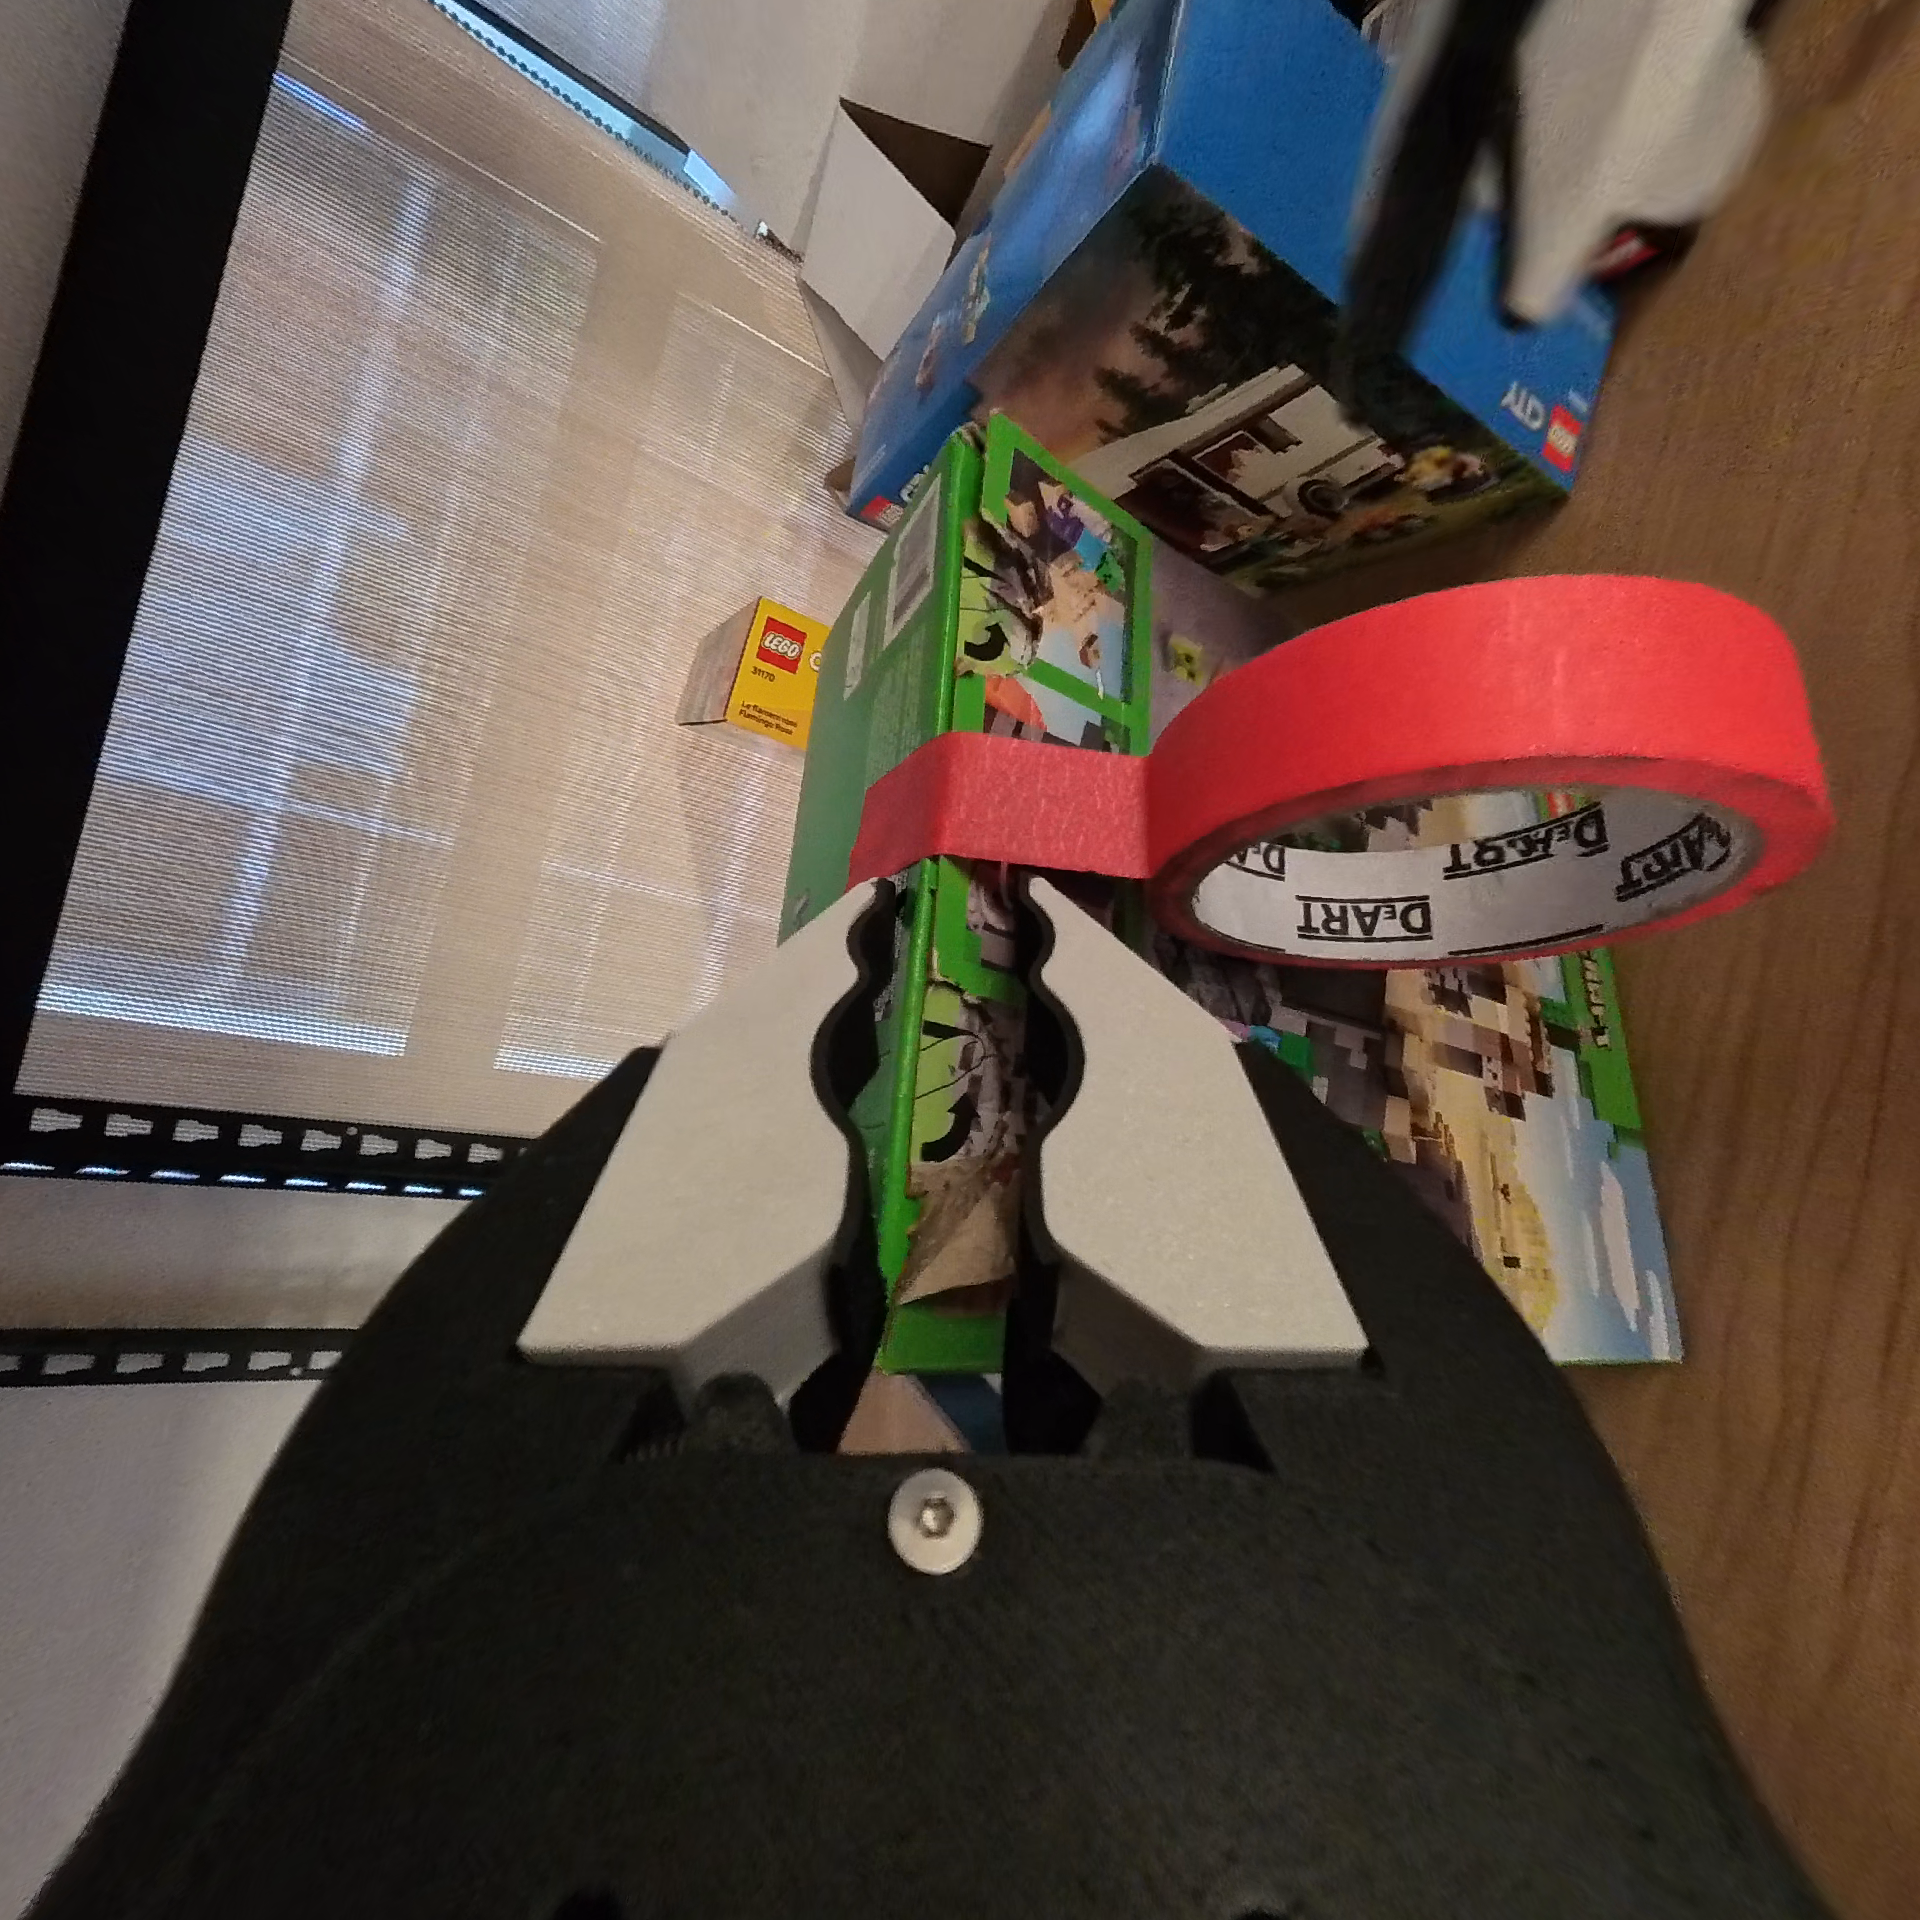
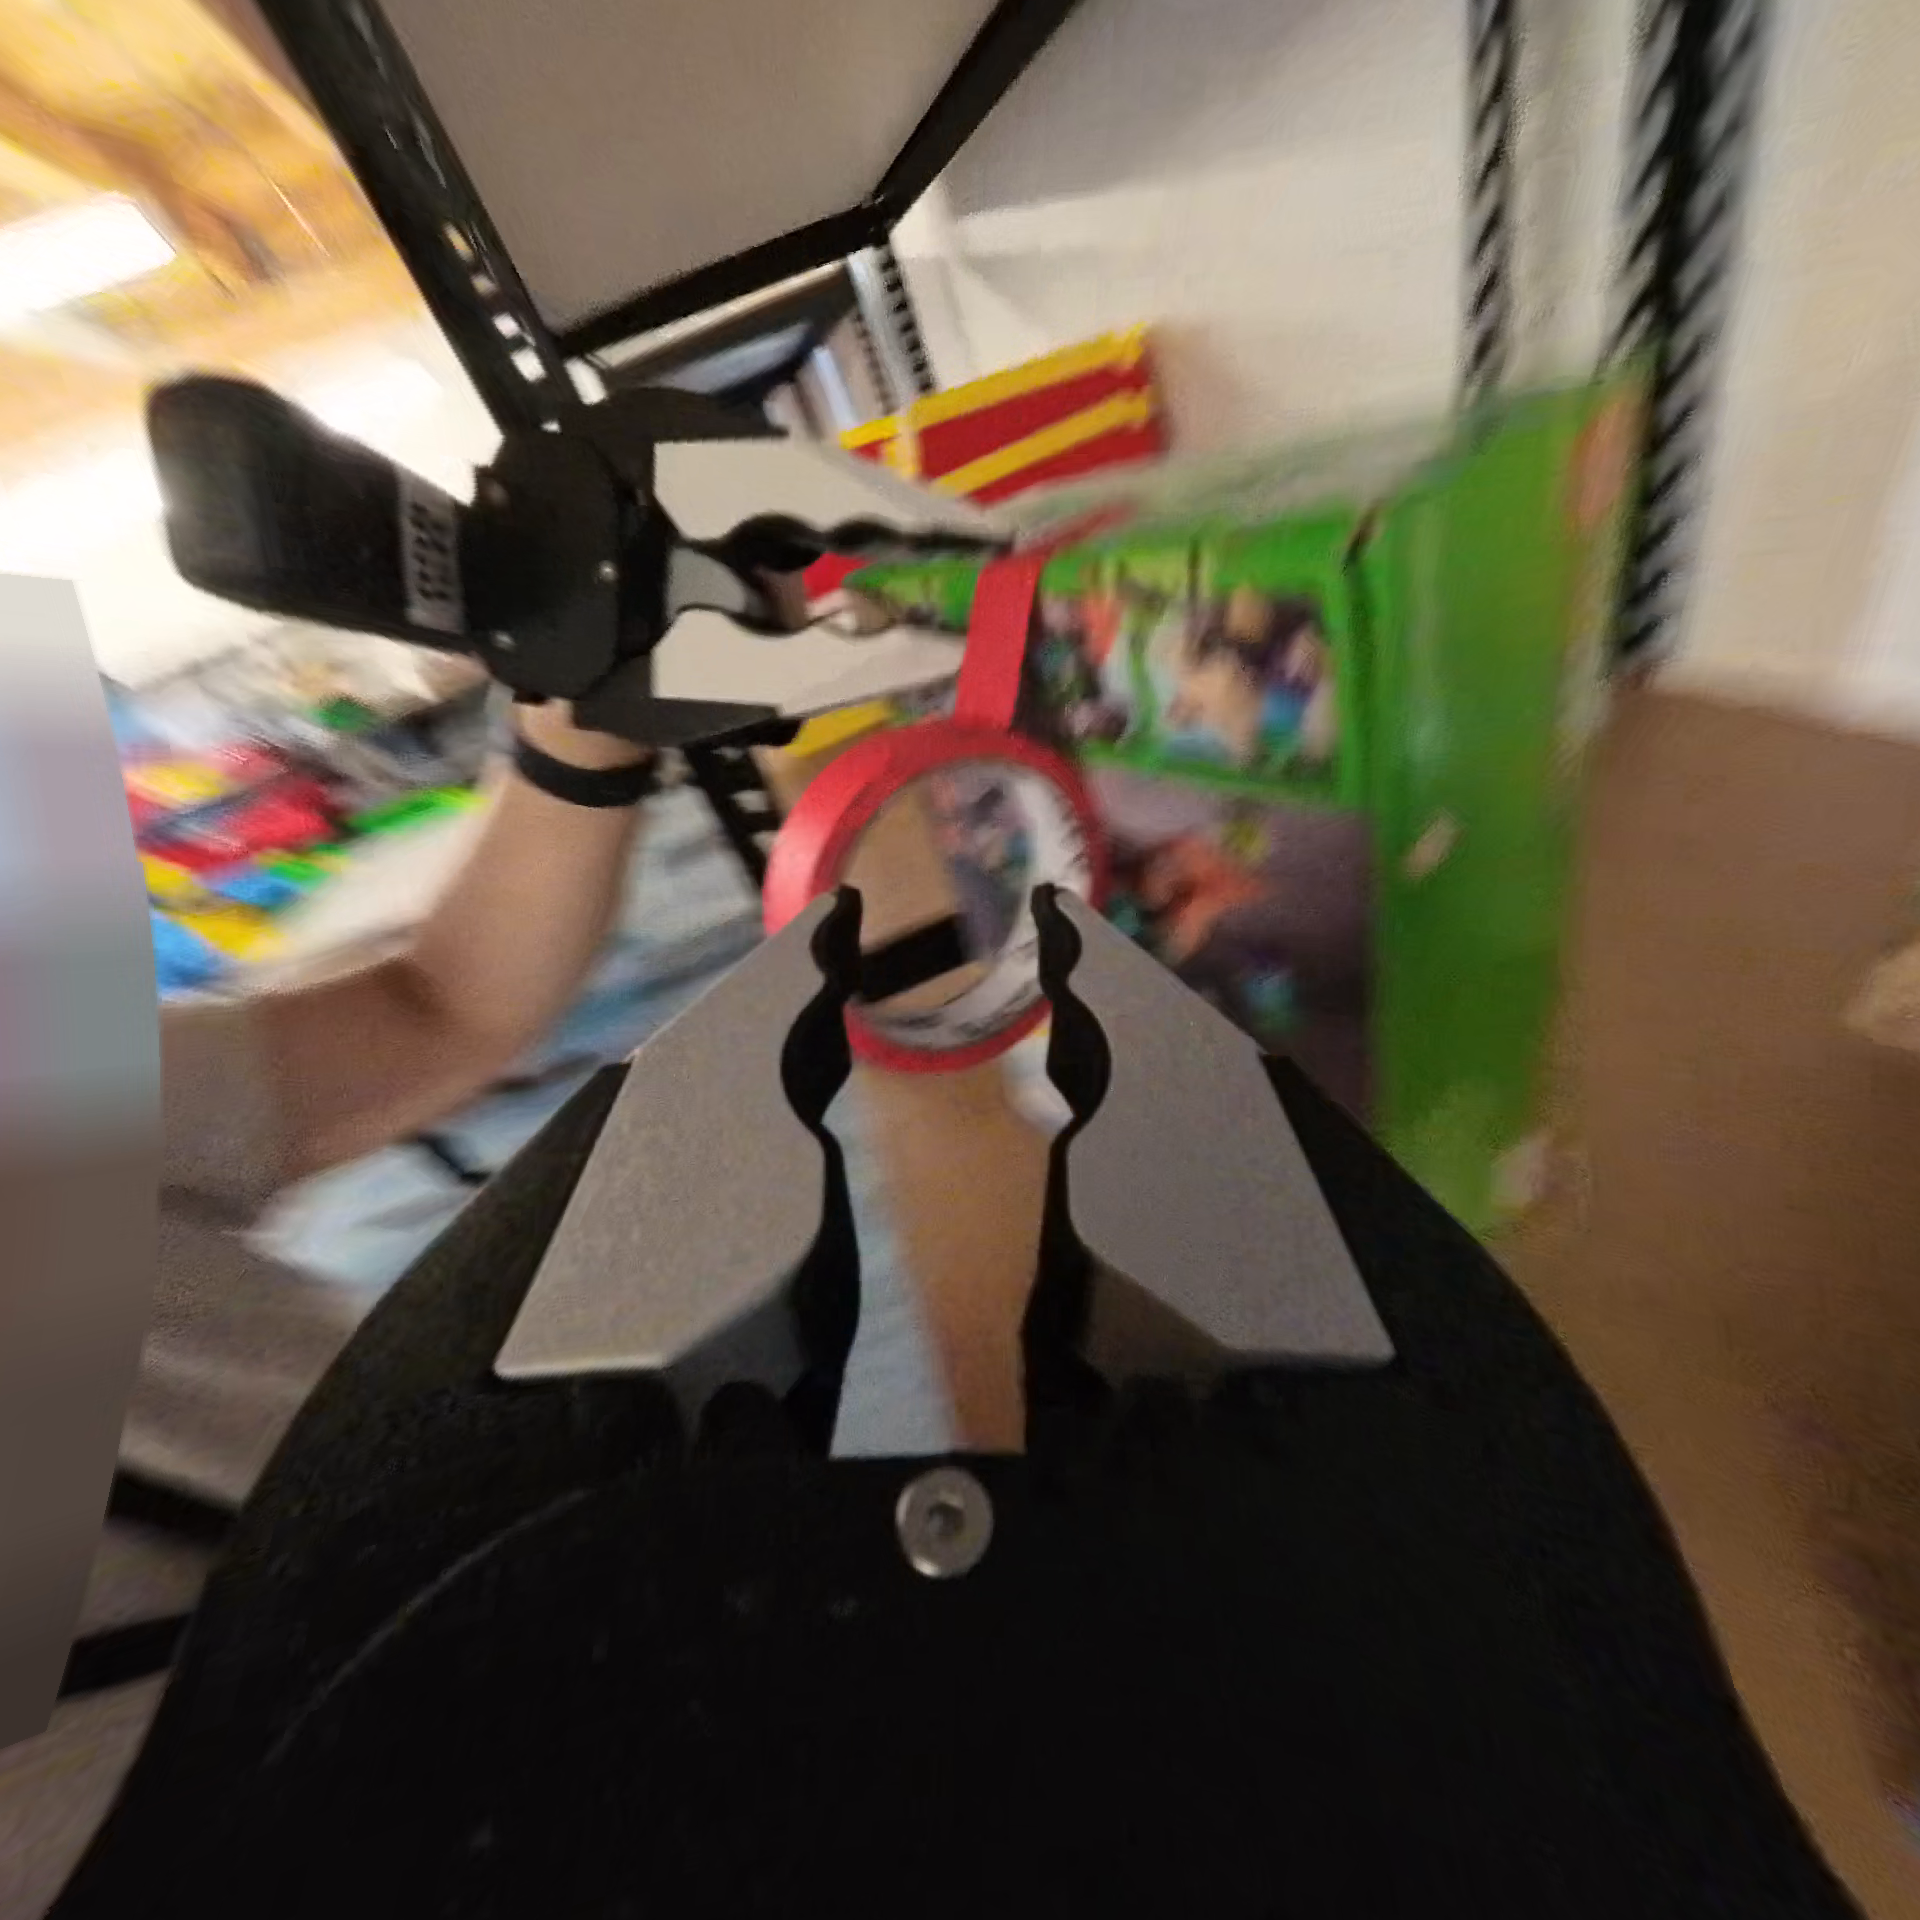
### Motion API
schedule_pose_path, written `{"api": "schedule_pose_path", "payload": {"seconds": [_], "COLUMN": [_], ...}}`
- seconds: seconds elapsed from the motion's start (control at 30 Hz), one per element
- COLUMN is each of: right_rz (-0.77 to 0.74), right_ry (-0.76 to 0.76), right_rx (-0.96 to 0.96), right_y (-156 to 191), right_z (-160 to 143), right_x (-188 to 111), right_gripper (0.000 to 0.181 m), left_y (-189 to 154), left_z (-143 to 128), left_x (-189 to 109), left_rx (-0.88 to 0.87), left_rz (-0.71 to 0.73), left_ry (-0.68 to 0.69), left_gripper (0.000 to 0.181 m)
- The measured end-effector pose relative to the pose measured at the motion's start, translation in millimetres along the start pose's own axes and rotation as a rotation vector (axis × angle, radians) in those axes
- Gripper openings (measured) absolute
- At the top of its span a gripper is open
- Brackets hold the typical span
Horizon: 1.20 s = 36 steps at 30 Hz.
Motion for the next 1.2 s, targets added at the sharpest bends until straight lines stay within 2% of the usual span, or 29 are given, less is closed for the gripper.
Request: {"api": "schedule_pose_path", "payload": {"seconds": [0.13,0.2,0.27,0.33,0.47,0.5,0.53,0.67,0.77,0.83,0.9,1.0,1.07,1.2], "right_rz": [-0.203,-0.282,-0.239,-0.183,-0.210,-0.221,-0.226,-0.276,-0.332,-0.370,-0.401,-0.426,-0.433,-0.449], "right_ry": [0.185,0.362,0.502,0.574,0.709,0.723,0.692,0.599,0.571,0.573,0.586,0.604,0.611,0.654], "right_rx": [-0.823,-1.079,-1.050,-0.960,-0.939,-0.929,-0.935,-0.831,-0.804,-0.796,-0.789,-0.784,-0.777,-0.771], "right_y": [6.3,-2.2,-13.3,-25.1,-48.7,-53.4,-53.8,-50.3,-46.2,-42.7,-38.4,-32.5,-29.4,-30.7], "right_z": [40.6,48.9,52.0,54.2,53.8,51.3,52.1,49.4,45.8,44.2,43.2,42.5,42.6,44.8], "right_x": [1.0,12.8,29.3,41.7,51.6,52.5,53.0,52.9,54.1,55.5,56.5,56.3,56.1,58.9], "right_gripper": [0.031,0.038,0.050,0.060,0.064,0.067,0.061,0.059,0.059,0.059,0.059,0.059,0.059,0.059], "left_y": [-1.1,-1.1,-0.7,0.9,4.5,4.7,4.6,3.2,8.4,8.7,-2.3,-30.3,-54.1,-92.9], "left_z": [-0.1,-1.3,-3.3,-5.6,-9.7,-10.1,-10.4,-9.1,-5.7,-4.3,-0.6,-8.8,-22.7,-47.6], "left_x": [0.0,0.2,0.1,0.0,-0.5,-0.5,-0.2,-5.6,-24.6,-47.4,-72.4,-95.3,-95.3,-75.1], "left_rx": [0.017,0.027,0.045,0.056,0.035,0.027,0.022,-0.001,-0.146,-0.321,-0.537,-0.746,-0.809,-0.859], "left_rz": [0.015,0.017,0.015,0.002,-0.027,-0.027,-0.021,0.050,0.160,0.234,0.265,0.385,0.456,0.525], "left_ry": [0.002,-0.013,-0.041,-0.071,-0.090,-0.091,-0.087,-0.058,-0.051,-0.067,-0.128,-0.166,-0.115,0.043], "left_gripper": [0.019,0.018,0.018,0.017,0.017,0.017,0.017,0.017,0.014,0.013,0.001,0.000,0.000,0.000]}}
Point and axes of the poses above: each gripper's, where its closed fingertips meet, x out along the fingers, z out of its top, y = z × x across the jaws, the point moved 7 cm from there along -x, back along the fingers, and after that the axes turned 14 degrees about z, right-handed, at the moved point
